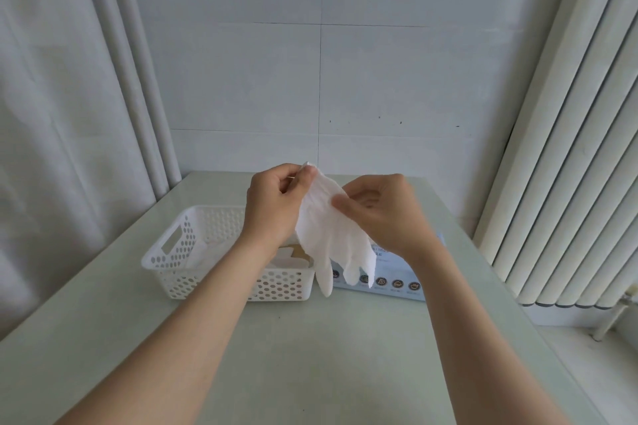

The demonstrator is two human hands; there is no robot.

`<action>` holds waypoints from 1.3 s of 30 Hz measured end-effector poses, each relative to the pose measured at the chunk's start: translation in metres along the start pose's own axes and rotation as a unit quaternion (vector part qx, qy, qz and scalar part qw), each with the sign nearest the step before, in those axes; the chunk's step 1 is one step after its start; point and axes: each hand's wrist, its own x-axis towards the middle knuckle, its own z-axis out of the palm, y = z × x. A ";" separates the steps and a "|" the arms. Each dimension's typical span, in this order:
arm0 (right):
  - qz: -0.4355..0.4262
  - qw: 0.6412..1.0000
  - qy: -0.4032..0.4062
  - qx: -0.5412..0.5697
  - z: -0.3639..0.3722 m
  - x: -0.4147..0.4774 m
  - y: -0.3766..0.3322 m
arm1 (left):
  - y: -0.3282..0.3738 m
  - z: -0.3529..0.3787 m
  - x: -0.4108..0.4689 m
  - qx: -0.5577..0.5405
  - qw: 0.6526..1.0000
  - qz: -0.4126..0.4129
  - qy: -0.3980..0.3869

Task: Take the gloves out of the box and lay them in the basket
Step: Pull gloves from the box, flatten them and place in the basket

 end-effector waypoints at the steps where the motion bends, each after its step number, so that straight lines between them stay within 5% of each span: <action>1: 0.005 1.000 0.001 0.005 0.001 0.000 0.000 | 0.000 0.000 0.000 0.010 1.000 0.001 -0.005; 12: 0.045 0.996 -0.041 -0.071 0.000 -0.002 0.004 | 0.007 0.004 -0.001 0.021 0.999 -0.035 0.000; 19: 0.082 0.994 -0.072 -0.013 -0.002 -0.009 -0.009 | 0.018 0.003 -0.002 -0.015 0.998 -0.061 0.001; 27: 0.042 0.993 -0.076 -0.080 -0.006 -0.004 0.000 | 0.019 -0.012 -0.002 0.010 0.999 -0.035 0.019; 32: 0.018 0.995 -0.097 0.021 0.002 -0.012 -0.009 | 0.021 -0.018 -0.004 0.111 0.992 -0.040 0.054; 39: 0.067 0.968 -0.131 0.203 0.020 -0.021 -0.007 | 0.025 -0.027 -0.005 0.112 0.991 -0.076 0.025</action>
